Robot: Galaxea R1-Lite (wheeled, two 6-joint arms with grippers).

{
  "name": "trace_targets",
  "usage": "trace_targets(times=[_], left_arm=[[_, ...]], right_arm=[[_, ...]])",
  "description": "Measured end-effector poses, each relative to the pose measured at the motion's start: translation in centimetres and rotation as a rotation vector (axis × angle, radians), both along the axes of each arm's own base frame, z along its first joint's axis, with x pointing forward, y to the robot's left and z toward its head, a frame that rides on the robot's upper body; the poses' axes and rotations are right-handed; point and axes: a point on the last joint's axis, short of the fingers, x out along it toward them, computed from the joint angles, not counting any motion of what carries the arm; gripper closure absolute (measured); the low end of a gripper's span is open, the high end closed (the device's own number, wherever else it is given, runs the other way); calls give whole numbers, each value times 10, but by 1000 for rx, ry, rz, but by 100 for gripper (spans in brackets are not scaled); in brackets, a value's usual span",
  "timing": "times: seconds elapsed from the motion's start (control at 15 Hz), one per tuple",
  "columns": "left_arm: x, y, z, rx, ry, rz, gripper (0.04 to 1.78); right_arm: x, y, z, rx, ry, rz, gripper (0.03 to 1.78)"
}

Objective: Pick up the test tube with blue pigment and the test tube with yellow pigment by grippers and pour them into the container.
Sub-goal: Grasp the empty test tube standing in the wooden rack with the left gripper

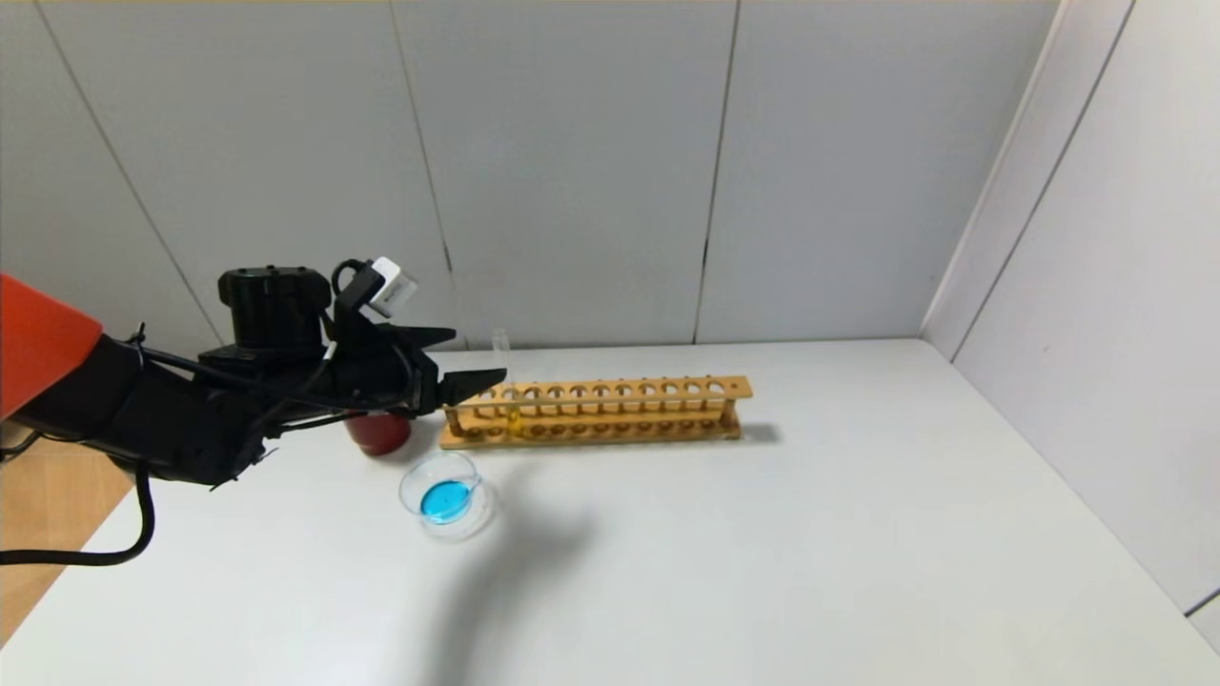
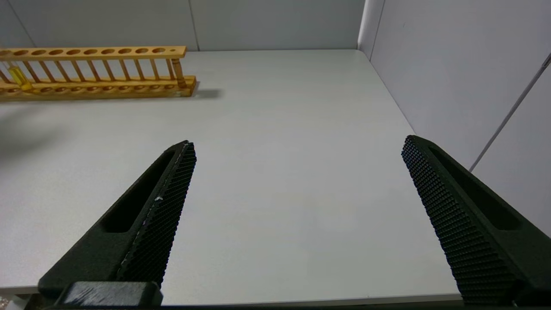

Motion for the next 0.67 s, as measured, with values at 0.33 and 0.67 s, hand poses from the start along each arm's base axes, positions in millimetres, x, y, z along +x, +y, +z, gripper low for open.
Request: trace_targets(times=[0.33,0.67], left_arm=[[17,-11,-17,3,27,-20,7],[37,-23,-34,9,42,-28,7]], right_arm=[[0,0,0,0,0,0,6],[0,0,0,0,0,0,6]])
